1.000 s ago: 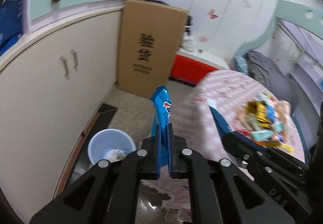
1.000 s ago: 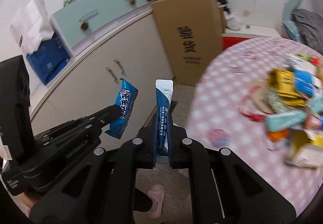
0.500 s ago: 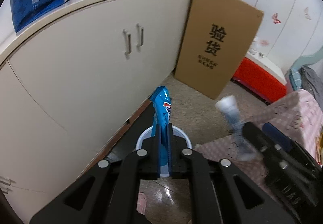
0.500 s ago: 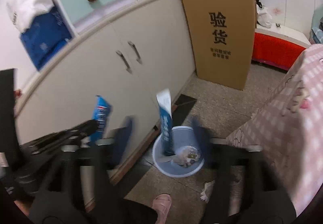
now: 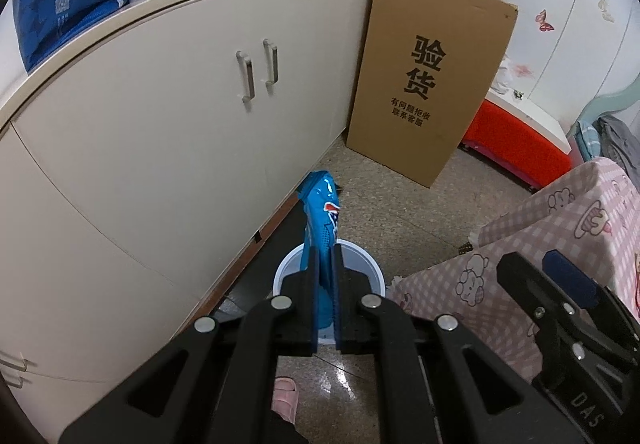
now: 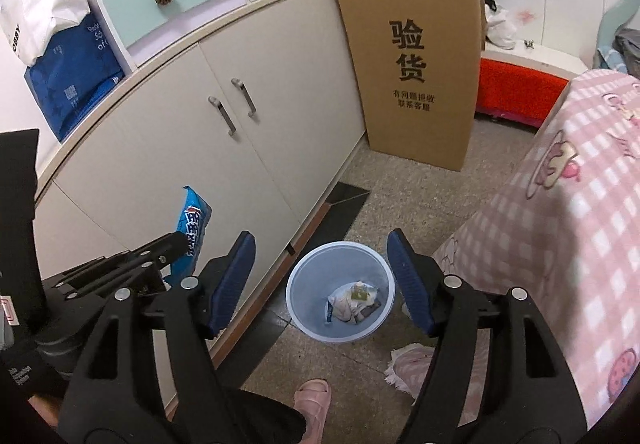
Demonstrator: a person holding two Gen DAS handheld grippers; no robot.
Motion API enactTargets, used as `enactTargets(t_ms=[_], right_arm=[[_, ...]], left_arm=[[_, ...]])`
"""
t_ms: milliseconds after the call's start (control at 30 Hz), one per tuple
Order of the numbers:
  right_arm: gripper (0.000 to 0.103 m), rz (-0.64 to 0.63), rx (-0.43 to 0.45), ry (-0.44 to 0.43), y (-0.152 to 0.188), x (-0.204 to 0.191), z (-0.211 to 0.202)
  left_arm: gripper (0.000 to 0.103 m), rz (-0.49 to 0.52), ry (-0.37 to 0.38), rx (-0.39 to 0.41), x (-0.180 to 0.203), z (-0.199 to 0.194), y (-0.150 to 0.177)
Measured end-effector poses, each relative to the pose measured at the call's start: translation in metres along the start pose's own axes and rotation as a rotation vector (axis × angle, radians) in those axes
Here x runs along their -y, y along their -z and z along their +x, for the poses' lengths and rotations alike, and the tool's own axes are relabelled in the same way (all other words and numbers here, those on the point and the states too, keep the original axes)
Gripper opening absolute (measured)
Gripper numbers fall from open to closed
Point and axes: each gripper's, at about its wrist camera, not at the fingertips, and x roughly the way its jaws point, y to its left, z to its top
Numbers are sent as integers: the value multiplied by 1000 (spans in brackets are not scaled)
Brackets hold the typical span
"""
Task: Collect trash
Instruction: 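Carry both items to the blue bin and release them inside, then return both tools to the table and grasp the yellow box with the left tool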
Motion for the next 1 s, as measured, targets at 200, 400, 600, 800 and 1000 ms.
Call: enactTargets(t_ms=[200, 400, 600, 800, 1000], right_arm=[[70, 2, 34, 11, 0, 1, -9], [71, 23, 92, 26, -6, 8, -17], [71, 60, 118, 45, -13, 20, -15], [71, 77, 117, 48, -12, 27, -17], [71, 87, 119, 43, -11, 28, -31]], left_arm=[[6, 15, 4, 11, 8, -6, 0], [6, 20, 14, 8, 16, 1, -7], [8, -4, 36, 21, 25, 10, -23], [67, -16, 21, 19, 26, 14, -26], [67, -28, 12, 16, 20, 1, -21]])
